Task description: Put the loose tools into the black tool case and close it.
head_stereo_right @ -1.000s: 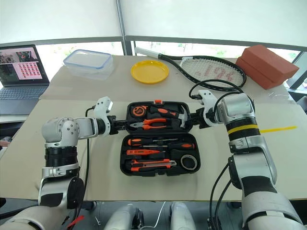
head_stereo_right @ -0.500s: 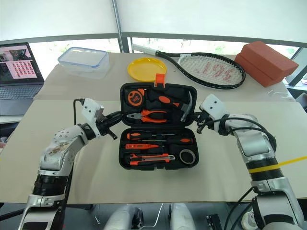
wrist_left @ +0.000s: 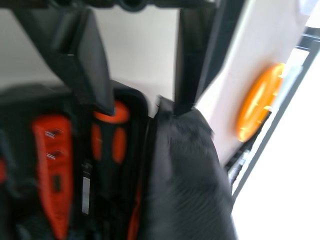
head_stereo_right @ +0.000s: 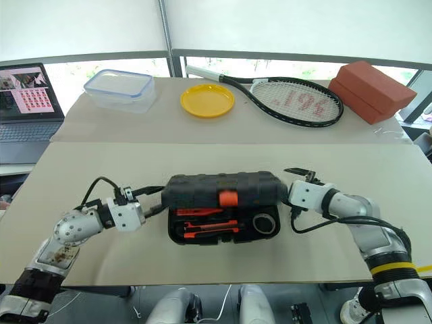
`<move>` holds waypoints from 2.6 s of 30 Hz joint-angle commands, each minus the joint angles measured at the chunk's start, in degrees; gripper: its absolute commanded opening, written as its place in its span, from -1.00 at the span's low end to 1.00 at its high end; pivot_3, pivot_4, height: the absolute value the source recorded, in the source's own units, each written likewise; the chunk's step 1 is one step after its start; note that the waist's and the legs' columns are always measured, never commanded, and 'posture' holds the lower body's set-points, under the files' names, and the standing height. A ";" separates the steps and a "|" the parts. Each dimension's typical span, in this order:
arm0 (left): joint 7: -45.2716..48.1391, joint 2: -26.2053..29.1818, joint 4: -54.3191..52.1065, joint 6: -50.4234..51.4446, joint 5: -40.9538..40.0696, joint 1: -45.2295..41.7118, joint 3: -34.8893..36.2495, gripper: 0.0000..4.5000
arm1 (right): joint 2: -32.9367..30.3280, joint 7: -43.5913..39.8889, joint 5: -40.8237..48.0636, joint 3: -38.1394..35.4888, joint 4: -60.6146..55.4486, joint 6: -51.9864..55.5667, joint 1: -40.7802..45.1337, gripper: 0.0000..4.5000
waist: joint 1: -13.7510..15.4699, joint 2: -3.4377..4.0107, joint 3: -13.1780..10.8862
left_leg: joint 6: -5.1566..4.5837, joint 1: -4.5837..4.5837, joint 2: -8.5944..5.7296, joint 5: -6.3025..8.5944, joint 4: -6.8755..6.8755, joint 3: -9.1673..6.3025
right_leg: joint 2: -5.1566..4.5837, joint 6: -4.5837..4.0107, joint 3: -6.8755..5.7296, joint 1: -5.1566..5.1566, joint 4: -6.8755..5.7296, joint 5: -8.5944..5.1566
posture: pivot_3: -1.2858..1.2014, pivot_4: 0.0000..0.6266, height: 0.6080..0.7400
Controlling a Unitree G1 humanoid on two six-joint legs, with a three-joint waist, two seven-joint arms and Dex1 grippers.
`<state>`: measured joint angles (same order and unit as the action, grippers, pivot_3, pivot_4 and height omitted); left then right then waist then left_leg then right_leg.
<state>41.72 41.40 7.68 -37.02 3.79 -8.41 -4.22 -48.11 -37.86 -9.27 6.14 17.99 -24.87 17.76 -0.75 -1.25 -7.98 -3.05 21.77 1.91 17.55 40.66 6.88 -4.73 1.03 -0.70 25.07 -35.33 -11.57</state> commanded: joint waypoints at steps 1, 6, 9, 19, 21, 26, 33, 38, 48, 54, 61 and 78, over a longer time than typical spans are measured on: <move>4.29 3.95 -0.36 4.21 -5.59 4.25 2.39 0.15 | -2.22 -2.65 6.37 -5.74 1.64 1.46 -2.38 0.84 | 0.00 0.01 0.00 | 0.00 -0.03 0.01 0.00 -0.01 0.01 | 0.01 0.00 0.01 -0.02 -0.01 0.00 | 0.03 -0.52 1.00; 7.57 5.58 -0.55 17.75 -10.87 5.02 3.94 0.03 | -5.29 -10.93 16.57 -11.37 -3.63 6.46 -9.49 0.15 | 0.33 0.03 -0.01 | -0.03 -0.05 0.02 0.01 0.01 0.02 | 0.00 0.01 0.00 -0.06 -0.01 -0.01 | 0.03 -0.52 1.00; 10.05 4.72 -1.38 26.18 -14.84 2.05 3.90 -0.35 | -8.46 -18.71 25.80 -14.70 -11.97 16.78 -16.49 -0.31 | 1.10 0.05 -0.02 | -0.33 -0.12 0.01 0.19 0.02 -0.02 | 0.00 0.02 -0.02 -0.11 -0.07 -0.02 | 0.03 -0.52 1.00; 15.09 -5.49 9.17 39.87 -13.08 -20.85 -3.75 -0.99 | -12.34 -22.19 23.50 -8.36 -37.85 32.18 -31.44 -0.96 | 0.98 -0.03 0.00 | -0.38 -0.58 0.00 0.23 0.13 -0.21 | 0.26 0.08 0.06 -0.79 0.19 -0.02 | 0.03 -0.52 1.00; 17.42 -6.27 10.69 40.83 -12.28 -23.02 -5.46 -0.99 | -11.65 -20.71 22.36 -5.56 -40.83 37.81 -29.66 -0.96 | 0.61 -0.04 0.00 | -0.37 -0.58 0.00 0.22 0.13 -0.21 | 0.31 0.08 0.08 -0.77 0.20 -0.02 | 0.03 -0.52 1.00; 19.32 -7.94 13.68 46.19 -10.20 -25.63 -8.50 -0.99 | -5.22 -16.31 18.84 0.28 -40.90 43.10 -19.89 -0.96 | 0.28 -0.29 -0.04 | -0.34 -0.57 0.01 0.20 0.13 -0.25 | 0.38 0.04 0.03 -0.75 0.18 -0.04 | 0.03 -0.52 1.00; 19.30 -6.55 6.23 53.73 -13.39 -18.71 -5.03 -0.99 | 3.12 -12.81 13.00 4.85 -32.15 43.29 -7.09 -0.96 | -0.53 -0.50 -0.04 | -0.32 -0.63 0.07 0.19 0.11 -0.23 | 0.33 -0.01 0.12 -0.70 0.06 -0.05 | 0.03 -0.52 1.00; 15.62 -6.28 -0.80 59.72 -17.09 -13.38 0.92 -0.99 | 9.70 -9.54 9.92 5.88 -21.35 40.53 2.74 -0.96 | -0.55 -0.49 -0.05 | -0.28 -0.62 0.07 0.17 0.13 -0.21 | 0.30 -0.02 0.12 -0.64 -0.04 -0.04 | 0.03 -0.52 1.00; 10.16 -6.57 -6.54 63.21 -21.83 -13.45 8.31 -0.99 | 9.28 -13.01 10.92 3.12 -15.29 36.03 5.63 -0.96 | 0.48 -0.46 -0.09 | 0.18 -0.11 0.01 -0.11 0.15 -0.21 | 0.23 -0.12 0.11 0.00 -0.54 -0.11 | 0.03 -0.52 1.00; 17.12 -4.18 -11.72 70.95 -27.68 -20.40 4.95 -0.99 | 2.93 -18.83 22.61 -6.88 -29.16 46.53 -4.23 -0.96 | 1.35 -0.45 -0.10 | 0.15 0.09 -0.01 -0.09 0.18 -0.27 | 0.23 -0.10 0.03 0.06 -0.48 -0.11 | 0.03 -0.52 1.00; 17.15 -7.48 -11.35 72.00 -25.80 -25.73 -1.77 -0.99 | -4.00 -21.08 30.37 -10.74 -45.36 58.35 -13.79 -0.96 | 1.09 -0.45 -0.10 | -0.05 0.13 -0.07 0.03 0.23 -0.33 | 0.27 0.00 0.11 0.00 -0.33 -0.13 | 0.03 -0.52 1.00; 16.28 -12.17 -2.72 67.41 -19.50 -26.89 -8.33 -0.99 | 1.32 -16.79 30.74 -1.32 -45.80 61.09 -4.45 -0.96 | 1.38 -0.46 -0.11 | -0.23 0.16 -0.18 0.11 0.38 -0.38 | 0.30 -0.01 0.08 0.03 -0.42 -0.14 | 0.03 -0.52 1.00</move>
<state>57.56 28.75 5.31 30.51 -17.06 -36.62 -11.59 -46.63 -54.51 20.57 5.85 -27.03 36.16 12.63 0.63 -1.71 -8.09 -3.28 21.93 1.75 17.66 41.03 6.50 -4.42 1.02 -0.63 25.10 -35.75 -11.71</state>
